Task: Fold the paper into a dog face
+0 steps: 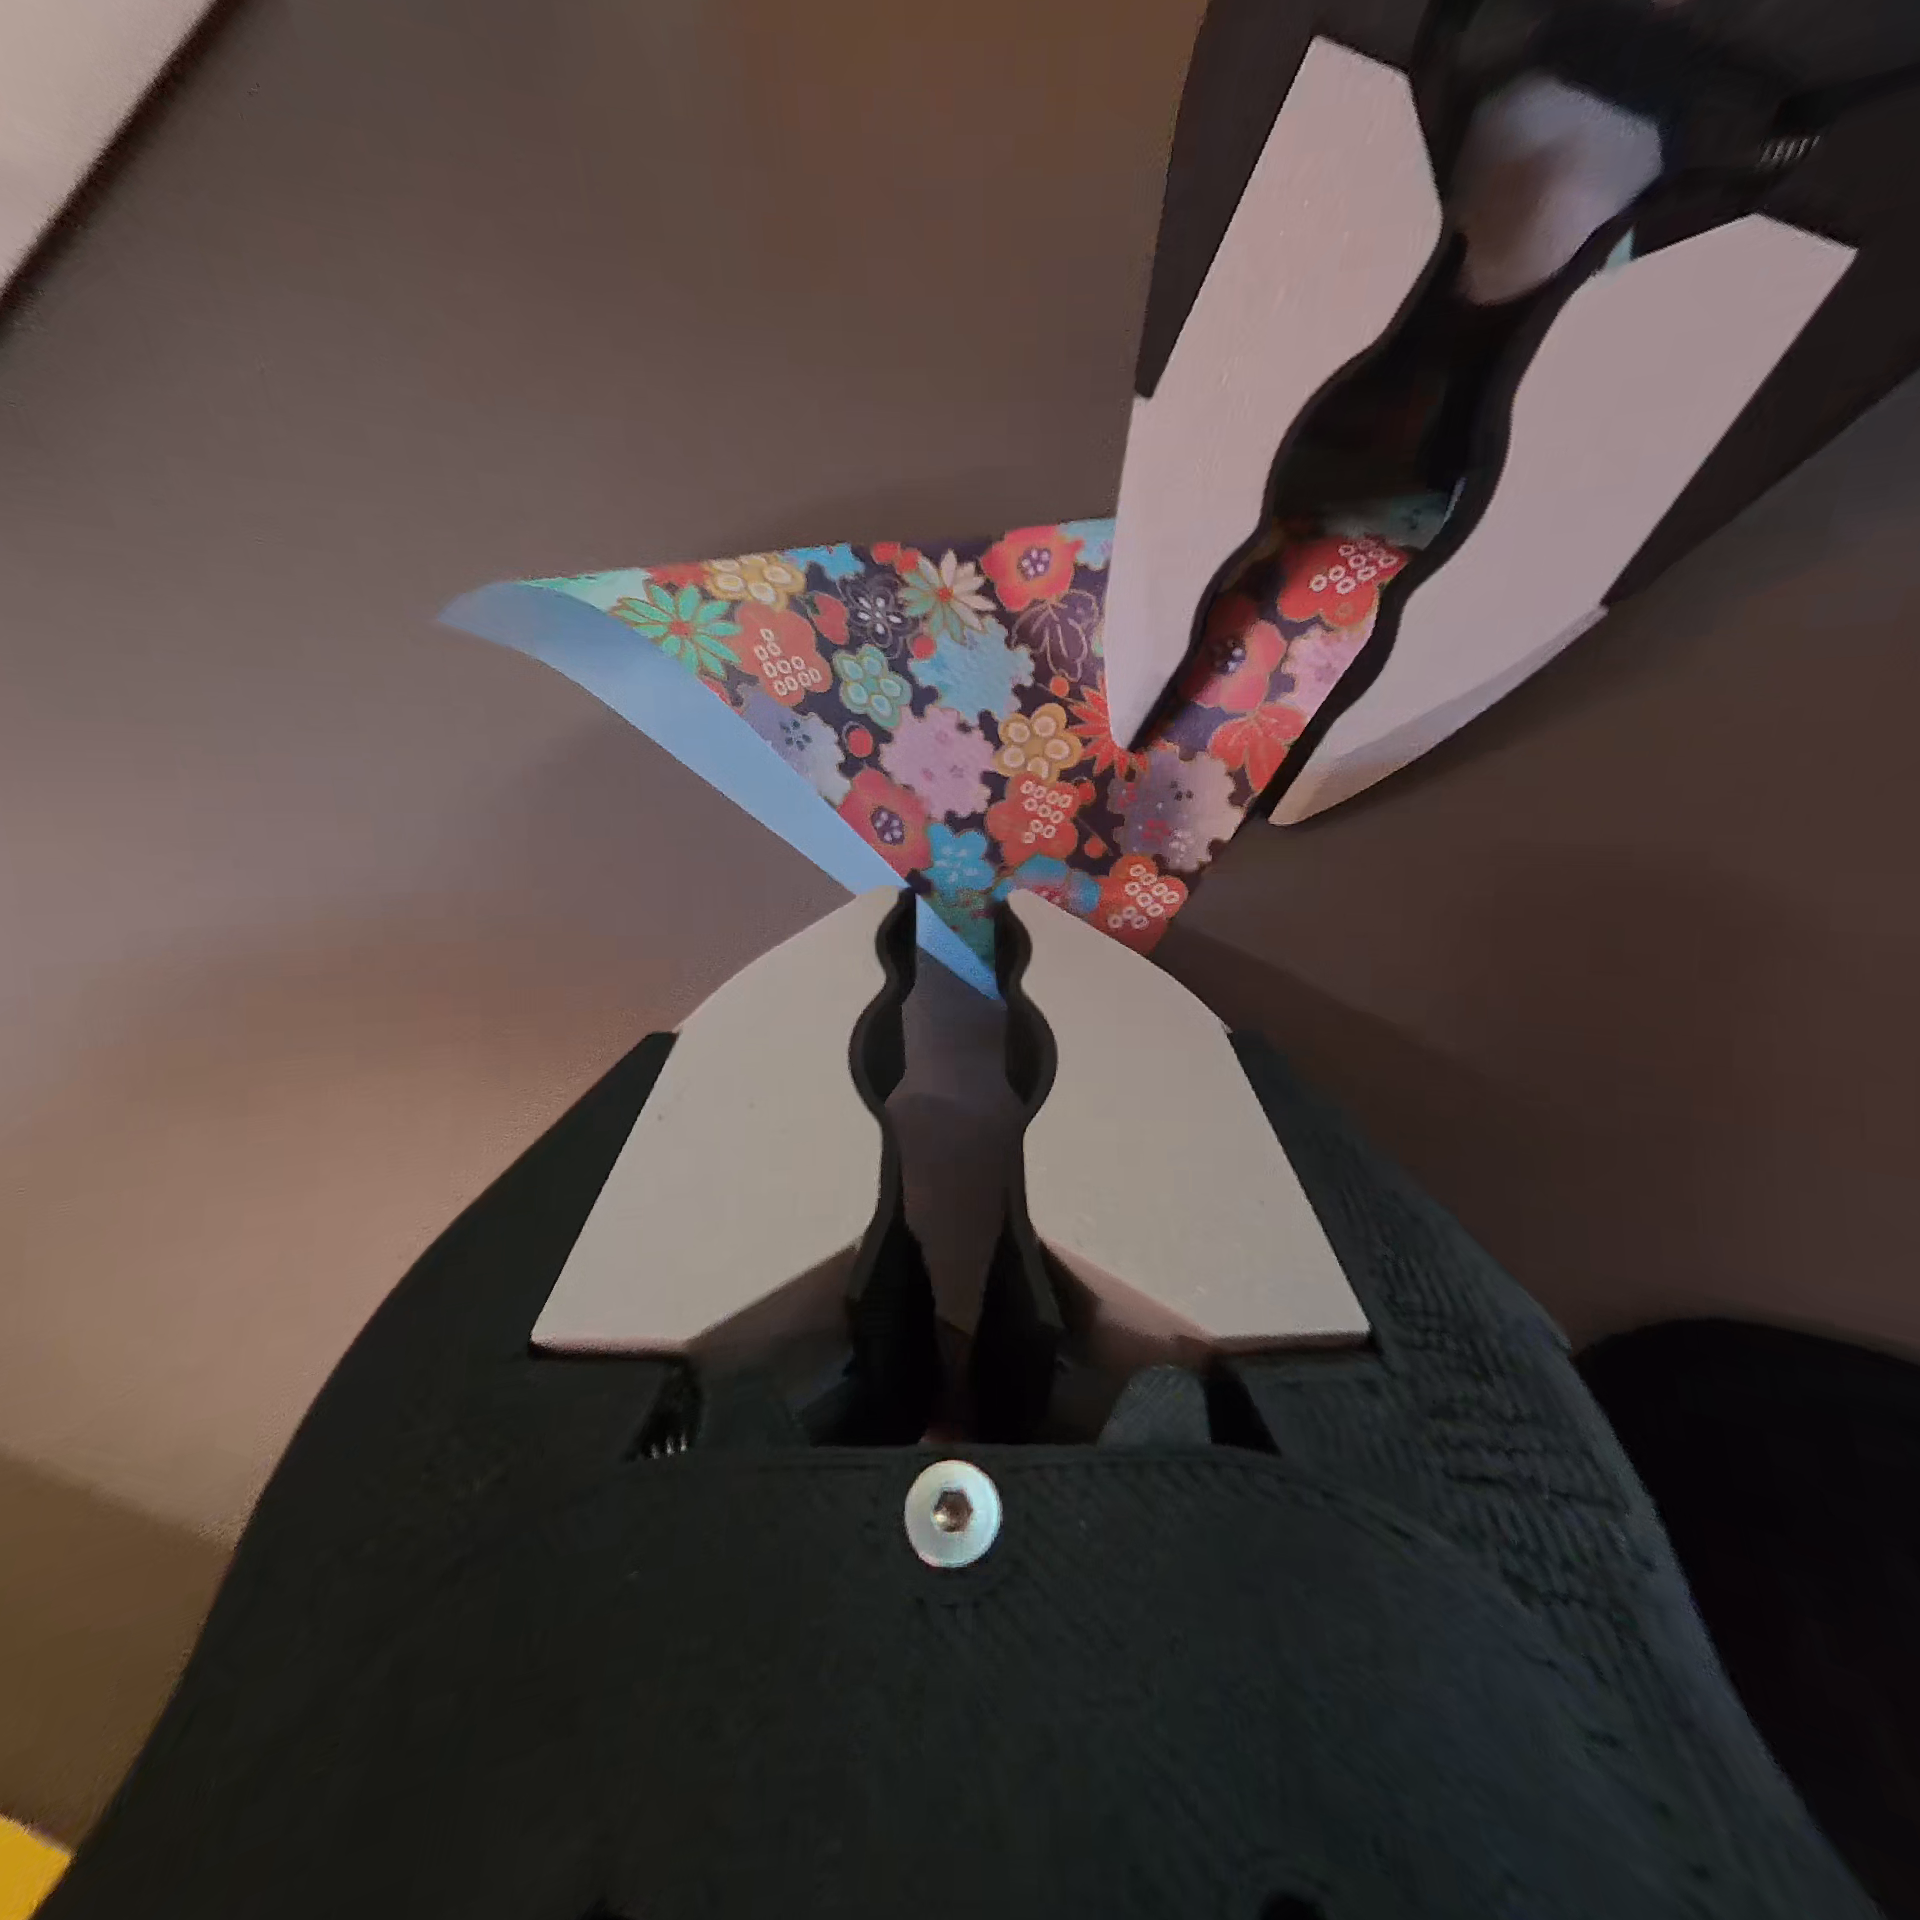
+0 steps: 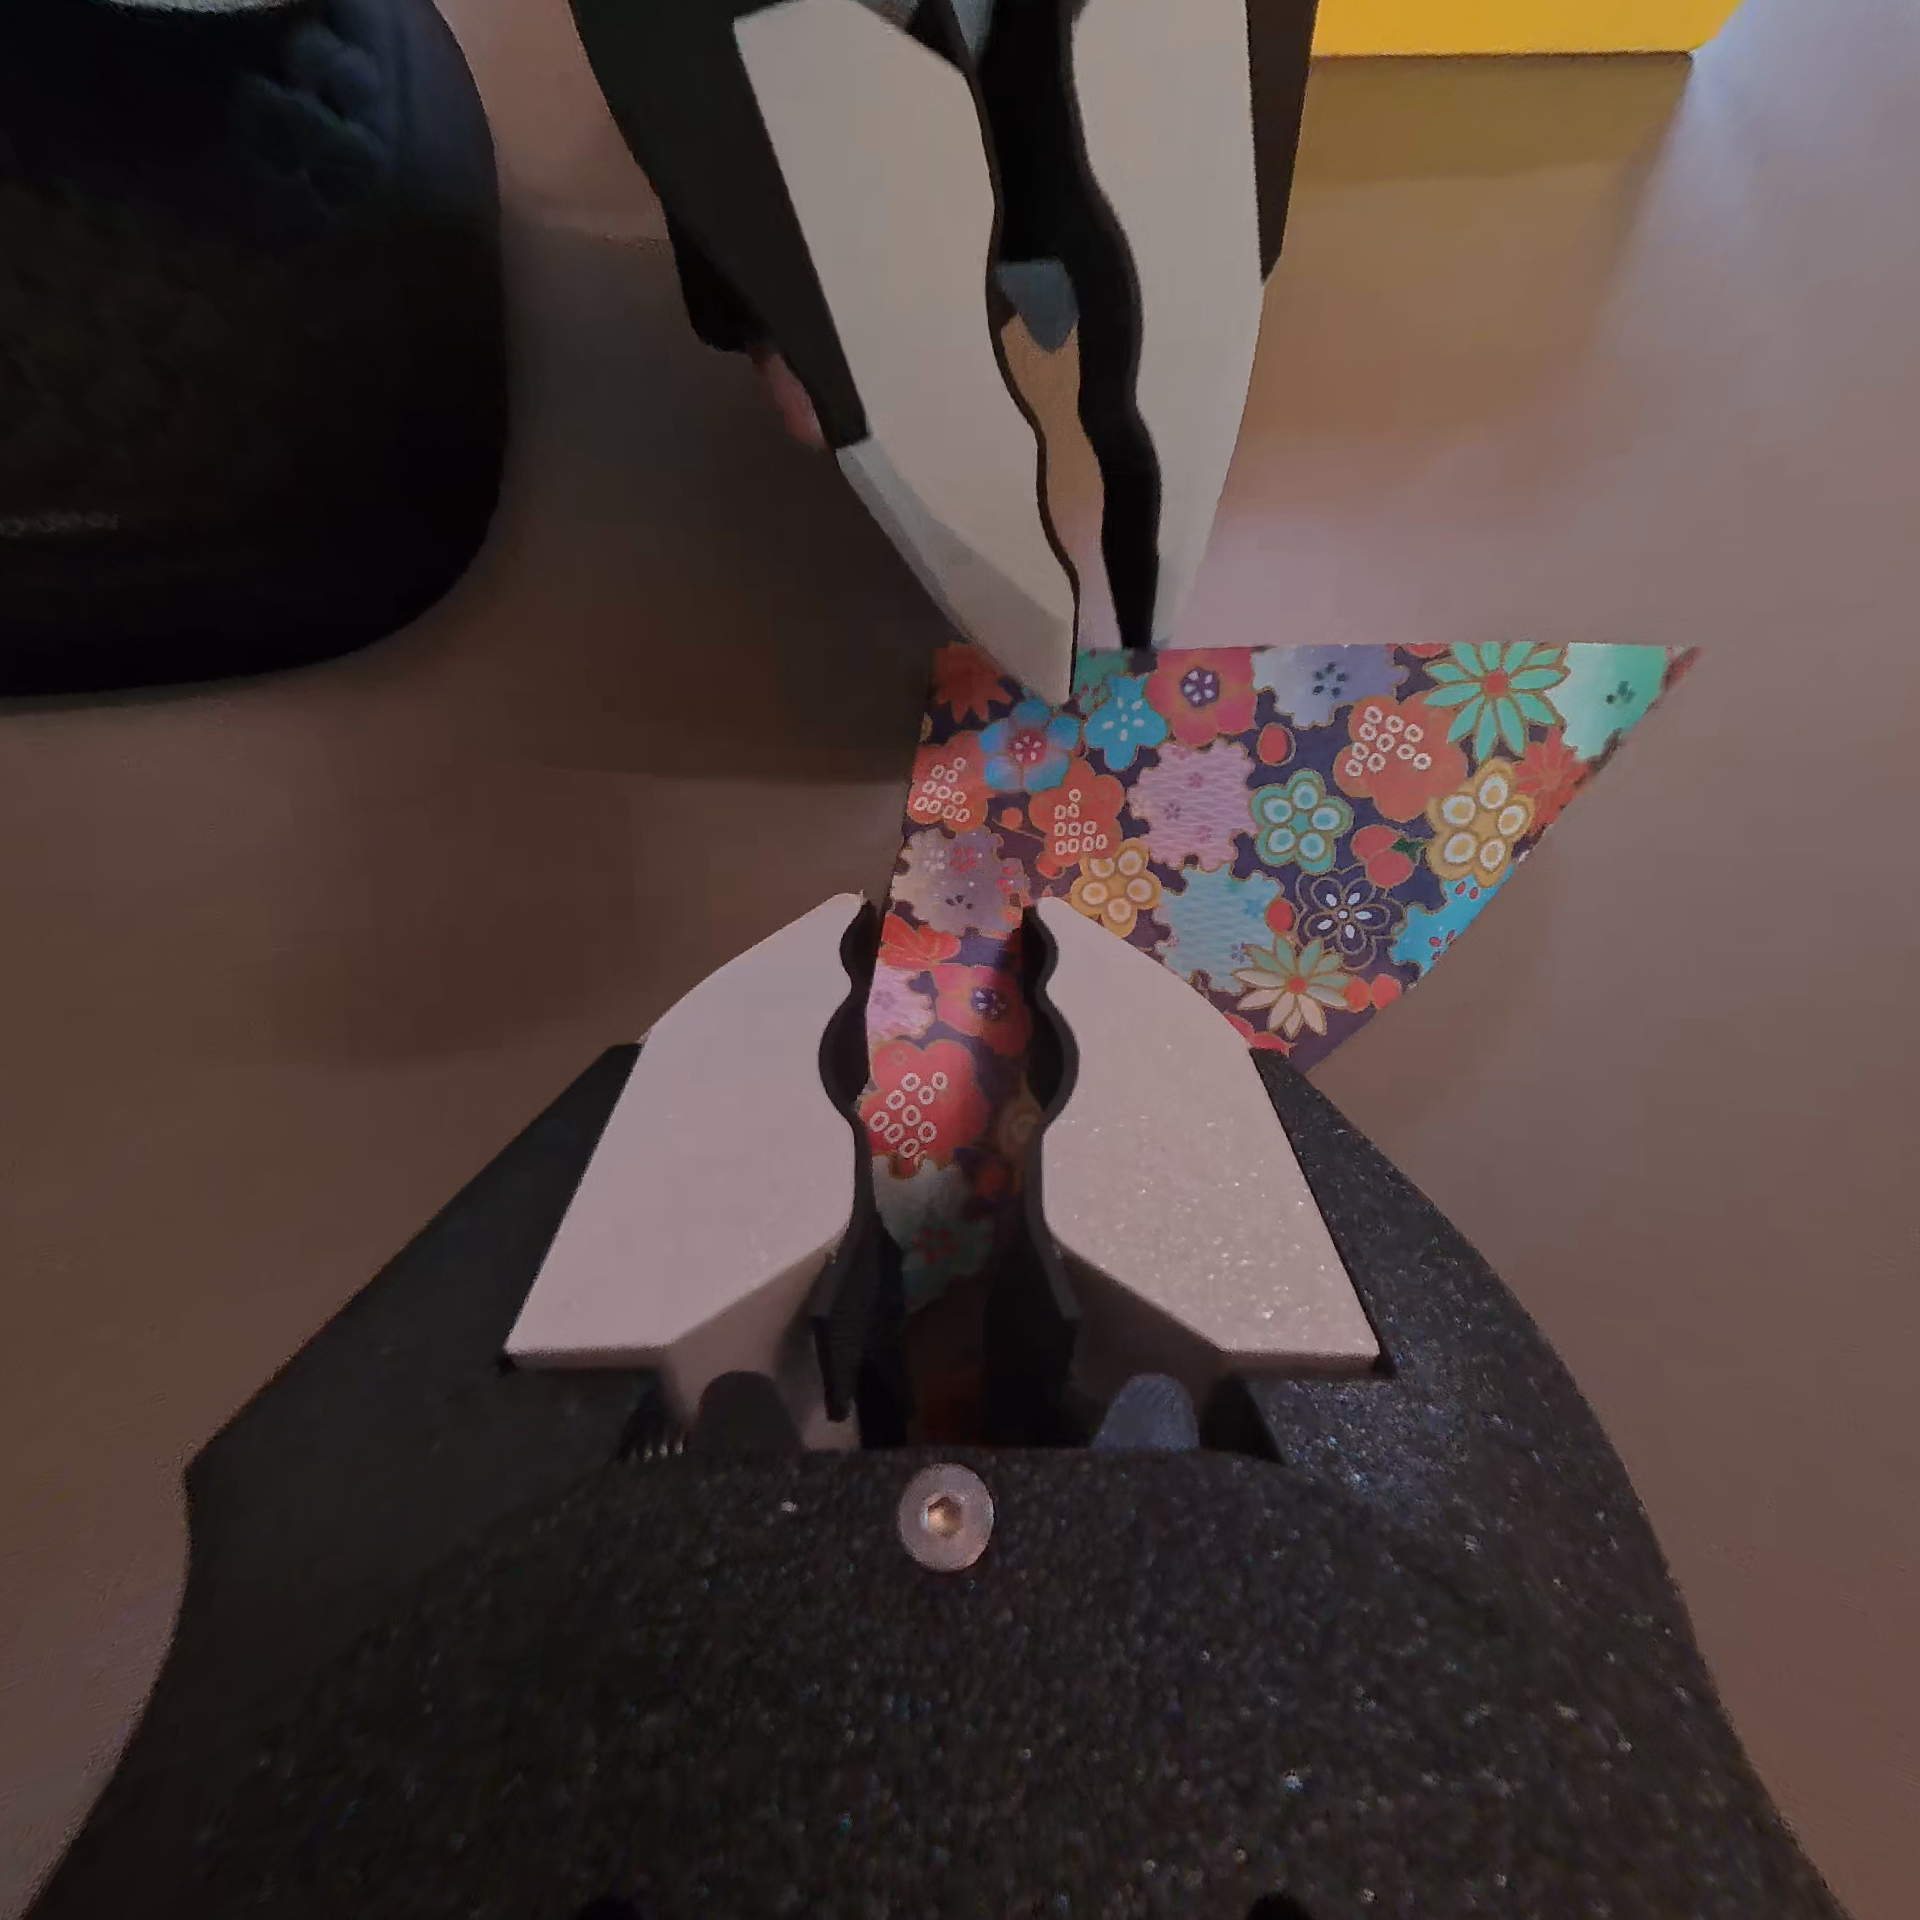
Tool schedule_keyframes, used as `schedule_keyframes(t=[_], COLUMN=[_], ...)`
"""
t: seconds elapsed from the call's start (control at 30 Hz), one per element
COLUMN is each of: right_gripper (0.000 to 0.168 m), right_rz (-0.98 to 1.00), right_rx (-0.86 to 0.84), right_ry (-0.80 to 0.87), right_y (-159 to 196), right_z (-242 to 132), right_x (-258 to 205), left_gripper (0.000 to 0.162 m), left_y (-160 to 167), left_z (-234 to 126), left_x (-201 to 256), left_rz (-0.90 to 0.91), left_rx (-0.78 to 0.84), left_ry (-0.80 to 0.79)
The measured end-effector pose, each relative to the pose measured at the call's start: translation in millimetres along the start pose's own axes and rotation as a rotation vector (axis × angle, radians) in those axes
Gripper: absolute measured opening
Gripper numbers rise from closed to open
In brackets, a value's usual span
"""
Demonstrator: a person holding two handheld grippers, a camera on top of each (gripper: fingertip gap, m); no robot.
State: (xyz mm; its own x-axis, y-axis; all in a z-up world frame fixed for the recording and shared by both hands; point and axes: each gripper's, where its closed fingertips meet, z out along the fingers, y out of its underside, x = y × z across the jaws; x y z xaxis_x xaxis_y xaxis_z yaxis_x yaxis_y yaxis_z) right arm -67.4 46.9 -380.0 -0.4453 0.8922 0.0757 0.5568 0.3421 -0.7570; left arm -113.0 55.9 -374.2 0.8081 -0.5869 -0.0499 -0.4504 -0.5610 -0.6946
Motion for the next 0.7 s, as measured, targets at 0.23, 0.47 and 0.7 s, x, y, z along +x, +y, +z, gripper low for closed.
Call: schedule_keyframes(t=[0.23,0.47,0.7], right_gripper=[0.023,0.029,0.030], right_rz=[0.010,0.055,0.065], right_rx=[-0.002,-0.002,-0.001], right_ry=[-0.010,-0.009,-0.011], right_y=[0,1,1], right_z=[0,0,0], right_x=[-2,2,2], left_gripper=[0.006,0.006,0.015], left_y=[-22,-22,-4], left_z=[-22,-20,-9], left_x=[-15,4,-20], left_rz=[0.023,0.106,-0.012], left_rx=[0.112,0.117,0.029], left_ry=[-0.116,-0.039,-0.109])
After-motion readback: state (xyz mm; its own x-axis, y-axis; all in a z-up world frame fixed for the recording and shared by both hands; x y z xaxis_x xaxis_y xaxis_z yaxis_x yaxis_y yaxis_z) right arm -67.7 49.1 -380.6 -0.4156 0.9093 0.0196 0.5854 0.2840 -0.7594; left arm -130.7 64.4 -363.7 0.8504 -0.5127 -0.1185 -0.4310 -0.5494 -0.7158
